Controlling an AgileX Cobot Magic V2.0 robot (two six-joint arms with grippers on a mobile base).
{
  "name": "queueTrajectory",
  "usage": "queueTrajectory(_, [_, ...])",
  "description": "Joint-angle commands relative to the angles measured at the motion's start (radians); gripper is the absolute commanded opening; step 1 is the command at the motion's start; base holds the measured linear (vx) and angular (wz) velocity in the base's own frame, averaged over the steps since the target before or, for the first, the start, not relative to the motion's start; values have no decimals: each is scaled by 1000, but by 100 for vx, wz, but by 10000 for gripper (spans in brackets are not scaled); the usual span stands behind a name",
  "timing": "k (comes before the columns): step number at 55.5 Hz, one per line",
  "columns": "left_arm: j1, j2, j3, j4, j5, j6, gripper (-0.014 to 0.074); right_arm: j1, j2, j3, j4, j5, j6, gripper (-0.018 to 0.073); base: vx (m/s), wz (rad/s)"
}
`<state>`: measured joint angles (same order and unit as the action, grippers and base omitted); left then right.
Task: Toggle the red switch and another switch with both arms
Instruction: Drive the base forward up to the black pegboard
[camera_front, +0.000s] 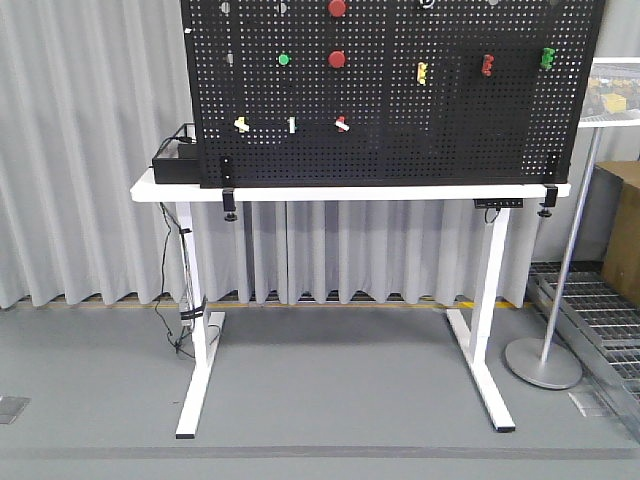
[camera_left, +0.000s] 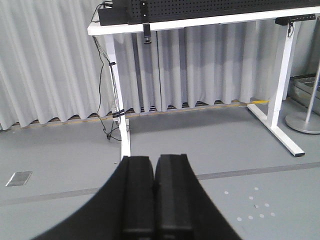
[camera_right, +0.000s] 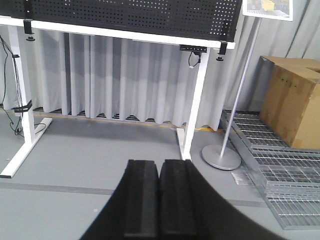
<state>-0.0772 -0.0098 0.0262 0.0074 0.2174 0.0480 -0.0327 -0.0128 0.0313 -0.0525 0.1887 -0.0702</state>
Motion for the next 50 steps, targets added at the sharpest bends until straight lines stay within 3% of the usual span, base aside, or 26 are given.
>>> queueTrajectory(1, [-5,-21,20,-7,-73,-4,2,-1,-11,5,-2,-84,-5,-6,0,0])
queueTrajectory(50, [-5,-20,20,-7,-73,-4,2,-1,-11,5,-2,-84,-5,-6,2,0])
